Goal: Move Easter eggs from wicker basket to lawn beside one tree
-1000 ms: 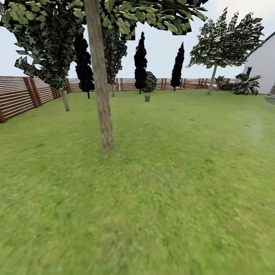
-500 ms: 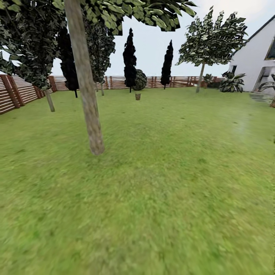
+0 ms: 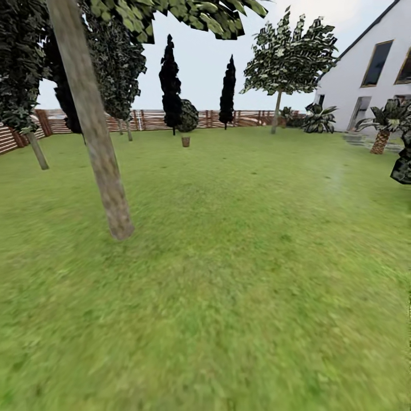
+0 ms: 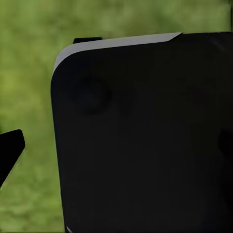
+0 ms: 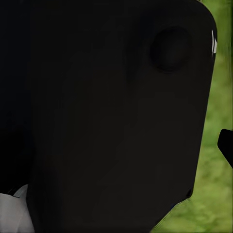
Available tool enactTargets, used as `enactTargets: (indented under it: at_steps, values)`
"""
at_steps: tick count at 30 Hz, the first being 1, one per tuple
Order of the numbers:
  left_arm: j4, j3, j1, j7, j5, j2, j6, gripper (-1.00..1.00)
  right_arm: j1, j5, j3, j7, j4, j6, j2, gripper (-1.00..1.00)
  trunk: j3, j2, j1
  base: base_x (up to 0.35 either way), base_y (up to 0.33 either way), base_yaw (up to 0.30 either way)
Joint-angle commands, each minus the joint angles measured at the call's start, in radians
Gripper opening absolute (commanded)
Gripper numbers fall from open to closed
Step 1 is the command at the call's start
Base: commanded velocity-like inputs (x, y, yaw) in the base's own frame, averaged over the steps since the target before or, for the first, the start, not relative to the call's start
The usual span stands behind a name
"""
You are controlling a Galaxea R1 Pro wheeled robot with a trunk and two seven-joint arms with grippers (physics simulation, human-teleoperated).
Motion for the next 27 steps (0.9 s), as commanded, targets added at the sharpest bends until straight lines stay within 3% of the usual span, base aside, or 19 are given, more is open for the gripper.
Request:
enactTargets:
  at_steps: [1,18,27]
  values:
    - [0.001,-0.001,0.000,-0.001,-0.002,0.000,-0.003,1.00,-0.001,0.001,-0.001,0.000,0.001,-0.004,0.000,1.00,-0.002,0.000,0.001,0.339,0.000,-0.223]
    - [0.001,-0.001,0.000,-0.001,-0.002,0.000,-0.003,1.00,-0.001,0.001,-0.003,0.003,0.000,-0.004,-0.001,1.00,-0.021,0.000,0.001,0.339,0.000,-0.203]
    - [0.001,-0.001,0.000,-0.001,-0.002,0.000,-0.003,1.00,-0.001,0.002,-0.005,0.003,0.000,-0.003,-0.004,1.00,-0.025,0.000,0.001,0.339,0.000,-0.074]
